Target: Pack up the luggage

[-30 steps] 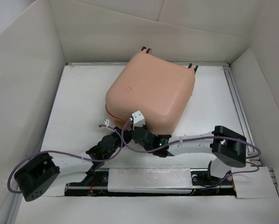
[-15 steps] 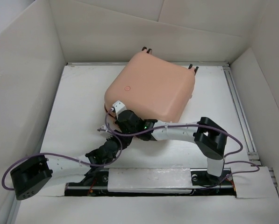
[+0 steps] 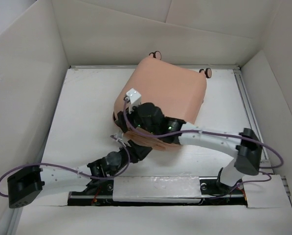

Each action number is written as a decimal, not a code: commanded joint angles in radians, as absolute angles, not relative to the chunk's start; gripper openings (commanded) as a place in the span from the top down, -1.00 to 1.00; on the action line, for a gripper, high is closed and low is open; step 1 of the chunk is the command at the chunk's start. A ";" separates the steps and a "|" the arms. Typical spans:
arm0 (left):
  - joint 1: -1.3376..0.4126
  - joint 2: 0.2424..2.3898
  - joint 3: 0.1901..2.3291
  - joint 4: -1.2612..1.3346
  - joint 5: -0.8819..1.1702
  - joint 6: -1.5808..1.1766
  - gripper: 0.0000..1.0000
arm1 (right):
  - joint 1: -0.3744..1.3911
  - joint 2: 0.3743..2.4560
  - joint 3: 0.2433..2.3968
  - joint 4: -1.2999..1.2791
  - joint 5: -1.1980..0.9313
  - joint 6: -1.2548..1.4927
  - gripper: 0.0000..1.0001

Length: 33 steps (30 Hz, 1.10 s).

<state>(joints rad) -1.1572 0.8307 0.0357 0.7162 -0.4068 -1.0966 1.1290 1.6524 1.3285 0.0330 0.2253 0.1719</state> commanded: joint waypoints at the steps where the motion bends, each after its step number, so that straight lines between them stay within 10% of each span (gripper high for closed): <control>1: -1.195 0.720 0.143 0.732 -0.247 -1.013 -0.11 | 1.121 1.489 1.390 0.100 0.288 0.160 -0.48; 8: -1.195 0.517 0.291 0.369 -0.411 -0.905 -0.44 | 1.033 1.211 1.240 -0.063 0.504 0.188 -0.29; 13: -1.160 0.579 0.533 0.164 -0.629 -0.807 -0.66 | 0.884 1.020 1.025 -0.159 0.681 0.317 0.79; 15: -1.129 0.638 0.678 0.100 -0.707 -0.773 -0.69 | 0.769 0.928 0.968 -0.204 0.695 0.386 0.87; 19: -1.074 0.836 0.929 0.017 -0.755 -0.669 -0.82 | 0.536 0.842 0.839 -0.232 0.611 0.410 0.76; 24: -0.621 1.104 1.126 -0.029 -0.332 -0.682 -0.74 | 0.333 0.867 0.709 -0.171 0.381 0.420 0.08; 28: -0.191 1.164 0.992 0.121 0.038 -0.806 -0.59 | 0.256 0.909 0.643 -0.089 0.276 0.402 -0.09; 33: -0.072 1.353 0.954 0.158 0.179 -0.825 -0.43 | 0.232 1.026 0.621 0.012 0.200 0.393 -0.09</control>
